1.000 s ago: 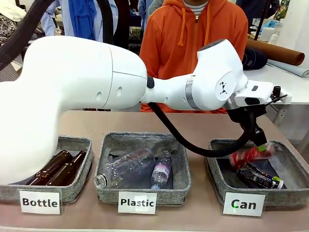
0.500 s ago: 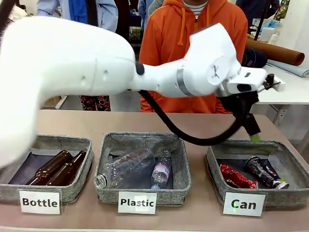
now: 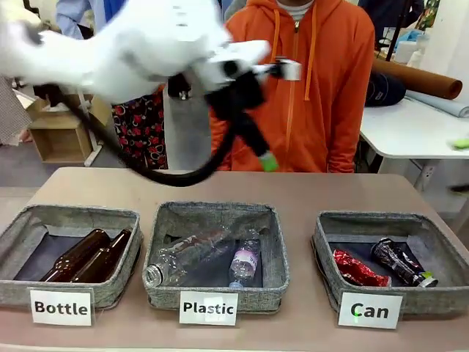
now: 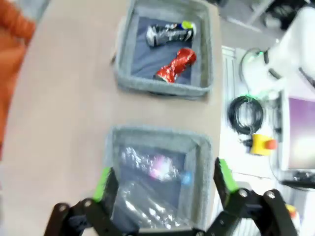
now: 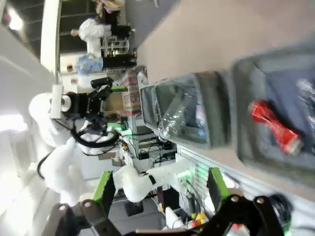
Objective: Sort the can waste into the basket.
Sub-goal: Pick up the can waste from the table and place it in the right Fabric basket.
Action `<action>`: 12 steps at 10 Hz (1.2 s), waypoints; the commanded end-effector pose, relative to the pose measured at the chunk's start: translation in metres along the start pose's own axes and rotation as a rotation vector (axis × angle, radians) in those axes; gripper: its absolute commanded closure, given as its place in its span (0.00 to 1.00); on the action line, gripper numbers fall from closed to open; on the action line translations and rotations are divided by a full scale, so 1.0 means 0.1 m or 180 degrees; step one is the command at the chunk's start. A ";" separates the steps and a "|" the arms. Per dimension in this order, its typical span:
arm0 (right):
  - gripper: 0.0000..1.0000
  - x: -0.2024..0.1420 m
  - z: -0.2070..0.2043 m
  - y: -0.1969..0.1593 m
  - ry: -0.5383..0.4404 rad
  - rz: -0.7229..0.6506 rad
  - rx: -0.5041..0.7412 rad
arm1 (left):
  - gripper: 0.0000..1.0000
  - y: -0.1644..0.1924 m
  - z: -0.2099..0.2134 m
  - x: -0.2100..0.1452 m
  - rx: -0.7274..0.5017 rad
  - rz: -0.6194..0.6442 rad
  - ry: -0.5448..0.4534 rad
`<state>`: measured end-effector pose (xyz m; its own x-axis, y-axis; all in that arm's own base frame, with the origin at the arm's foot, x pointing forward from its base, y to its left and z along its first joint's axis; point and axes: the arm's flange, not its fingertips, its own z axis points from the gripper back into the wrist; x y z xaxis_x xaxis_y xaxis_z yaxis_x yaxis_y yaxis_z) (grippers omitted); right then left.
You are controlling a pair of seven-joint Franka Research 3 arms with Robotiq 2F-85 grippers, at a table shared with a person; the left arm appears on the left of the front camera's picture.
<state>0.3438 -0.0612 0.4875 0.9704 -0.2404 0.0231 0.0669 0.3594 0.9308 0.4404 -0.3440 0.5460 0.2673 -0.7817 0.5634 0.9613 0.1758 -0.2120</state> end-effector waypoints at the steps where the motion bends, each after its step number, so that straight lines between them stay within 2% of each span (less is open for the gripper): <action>1: 0.00 0.31 -0.73 0.12 0.0093 0.0249 -0.0028 | 0.00 -0.10 0.58 -1.16 -0.0139 0.1126 -0.0978; 2: 0.00 0.35 -1.12 0.16 0.0208 0.0175 -0.0065 | 0.00 -0.06 0.74 -1.71 -0.0209 0.1693 -0.1573; 4: 0.00 0.42 -1.48 0.17 0.0189 0.0019 0.0034 | 0.00 0.04 0.90 -2.64 -0.0595 0.2473 -0.2779; 5: 0.00 0.43 -1.48 0.13 0.0227 0.0005 0.0082 | 0.00 0.18 0.82 -3.14 -0.0423 0.3263 -0.3305; 6: 0.00 0.27 -1.53 0.19 0.0302 0.0047 -0.0067 | 0.00 0.04 0.97 -2.37 -0.0524 0.1747 -0.1491; 12: 0.00 0.27 -1.53 0.19 0.0302 0.0047 -0.0067 | 0.00 0.04 0.97 -2.37 -0.0524 0.1747 -0.1491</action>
<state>0.4104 0.0765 0.4513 0.9886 -0.1507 0.0031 0.0548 0.3784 0.9240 0.3872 -0.1062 0.4913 0.7379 -0.2573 0.6240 0.6733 0.3462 -0.6534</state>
